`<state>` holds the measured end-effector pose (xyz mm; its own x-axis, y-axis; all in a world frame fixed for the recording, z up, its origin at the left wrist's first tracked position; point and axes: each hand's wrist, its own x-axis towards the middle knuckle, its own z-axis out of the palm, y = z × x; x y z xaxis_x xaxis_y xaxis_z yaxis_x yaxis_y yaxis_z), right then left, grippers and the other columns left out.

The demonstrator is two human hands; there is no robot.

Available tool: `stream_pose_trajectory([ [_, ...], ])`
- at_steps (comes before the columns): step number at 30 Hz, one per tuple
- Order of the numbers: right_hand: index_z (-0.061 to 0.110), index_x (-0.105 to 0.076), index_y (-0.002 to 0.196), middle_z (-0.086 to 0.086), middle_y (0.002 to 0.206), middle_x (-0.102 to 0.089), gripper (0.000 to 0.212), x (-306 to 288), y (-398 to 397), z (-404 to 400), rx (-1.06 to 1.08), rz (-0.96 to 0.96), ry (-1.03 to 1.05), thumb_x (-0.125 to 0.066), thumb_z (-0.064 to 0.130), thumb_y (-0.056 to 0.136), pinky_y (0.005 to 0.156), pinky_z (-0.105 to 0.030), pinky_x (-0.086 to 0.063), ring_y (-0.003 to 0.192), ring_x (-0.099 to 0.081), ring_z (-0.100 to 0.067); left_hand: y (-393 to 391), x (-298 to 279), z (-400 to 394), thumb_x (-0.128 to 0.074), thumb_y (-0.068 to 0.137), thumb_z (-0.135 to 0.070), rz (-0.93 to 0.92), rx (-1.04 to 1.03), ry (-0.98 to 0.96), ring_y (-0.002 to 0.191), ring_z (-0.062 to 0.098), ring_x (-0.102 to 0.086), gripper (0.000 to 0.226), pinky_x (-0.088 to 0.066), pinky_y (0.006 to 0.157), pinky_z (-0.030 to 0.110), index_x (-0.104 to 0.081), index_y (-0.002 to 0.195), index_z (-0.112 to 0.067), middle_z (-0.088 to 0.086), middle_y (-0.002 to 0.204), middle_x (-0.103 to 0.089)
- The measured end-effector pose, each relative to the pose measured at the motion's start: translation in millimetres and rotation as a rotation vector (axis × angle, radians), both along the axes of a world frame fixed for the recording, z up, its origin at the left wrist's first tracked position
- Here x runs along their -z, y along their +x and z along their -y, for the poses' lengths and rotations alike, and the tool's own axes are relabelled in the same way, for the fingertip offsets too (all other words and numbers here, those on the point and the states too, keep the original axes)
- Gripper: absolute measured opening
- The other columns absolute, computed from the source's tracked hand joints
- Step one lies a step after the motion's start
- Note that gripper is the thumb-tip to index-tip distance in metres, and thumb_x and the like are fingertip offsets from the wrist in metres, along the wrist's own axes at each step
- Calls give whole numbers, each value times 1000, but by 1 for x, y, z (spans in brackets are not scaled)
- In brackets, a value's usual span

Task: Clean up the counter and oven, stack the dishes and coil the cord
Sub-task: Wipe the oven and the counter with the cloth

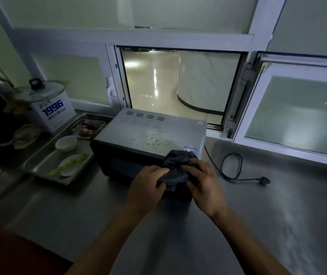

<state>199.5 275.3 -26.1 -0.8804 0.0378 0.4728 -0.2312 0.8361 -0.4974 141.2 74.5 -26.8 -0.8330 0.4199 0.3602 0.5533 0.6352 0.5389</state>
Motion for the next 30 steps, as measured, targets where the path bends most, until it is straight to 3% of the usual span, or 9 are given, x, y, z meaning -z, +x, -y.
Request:
stream_pose_trajectory([
  [4,15,-66,126,-8,134,-56,45,-8,-48,-22,4,5,2,-67,13,81,102,-35,-41,120,-50,-30,-38,-17,-25,-56,81,-17,-10,-23,53,95,24,-60,38,-49,77,32,-70,116,-13,7,103,-67],
  [7,13,-65,126,-9,136,-56,42,-8,-83,-31,26,47,-5,-64,13,84,102,-45,-45,120,-51,-34,-65,-18,-39,-54,85,-16,47,-32,65,97,26,-61,39,-53,80,39,-67,122,-10,8,107,-67],
  [10,16,-61,132,-7,141,-52,47,-9,-114,-34,-1,134,13,-46,26,89,105,-47,-43,125,-49,-32,-89,-16,-49,-57,88,-12,59,-62,101,101,25,-63,38,-55,86,42,-65,125,-8,9,111,-68],
  [13,27,-46,145,-1,152,-41,55,-8,-128,-33,-42,240,24,-45,34,90,114,-49,-35,140,-35,-28,-105,-15,-51,-61,88,-9,50,-78,108,101,24,-64,37,-55,87,39,-65,124,-10,6,111,-68],
  [17,40,-32,151,4,162,-25,69,2,-127,-21,41,323,173,-41,70,90,120,-51,-19,150,-15,-26,-116,-5,-39,-55,89,-26,45,-32,51,105,20,-63,40,-53,90,36,-66,126,-14,3,114,-70],
  [19,42,-27,153,4,164,-19,76,8,-131,-13,89,385,222,-37,79,86,119,-53,-13,151,-7,-28,-123,-2,-29,-50,92,-30,10,-27,39,105,21,-63,40,-52,91,36,-67,123,-13,4,113,-71],
  [23,42,-24,153,1,166,-13,82,11,-141,1,166,481,304,-21,74,77,119,-60,-11,151,-2,-33,-139,2,-7,-47,94,-31,-117,-5,11,95,24,-67,38,-55,83,38,-72,114,-10,6,105,-74],
  [30,47,-14,153,6,167,-1,80,0,-169,24,221,628,317,-31,69,79,119,-64,-1,152,9,-32,-180,10,40,-58,90,-25,-202,73,-99,99,26,-64,27,-51,79,44,-71,111,-13,1,107,-71],
])
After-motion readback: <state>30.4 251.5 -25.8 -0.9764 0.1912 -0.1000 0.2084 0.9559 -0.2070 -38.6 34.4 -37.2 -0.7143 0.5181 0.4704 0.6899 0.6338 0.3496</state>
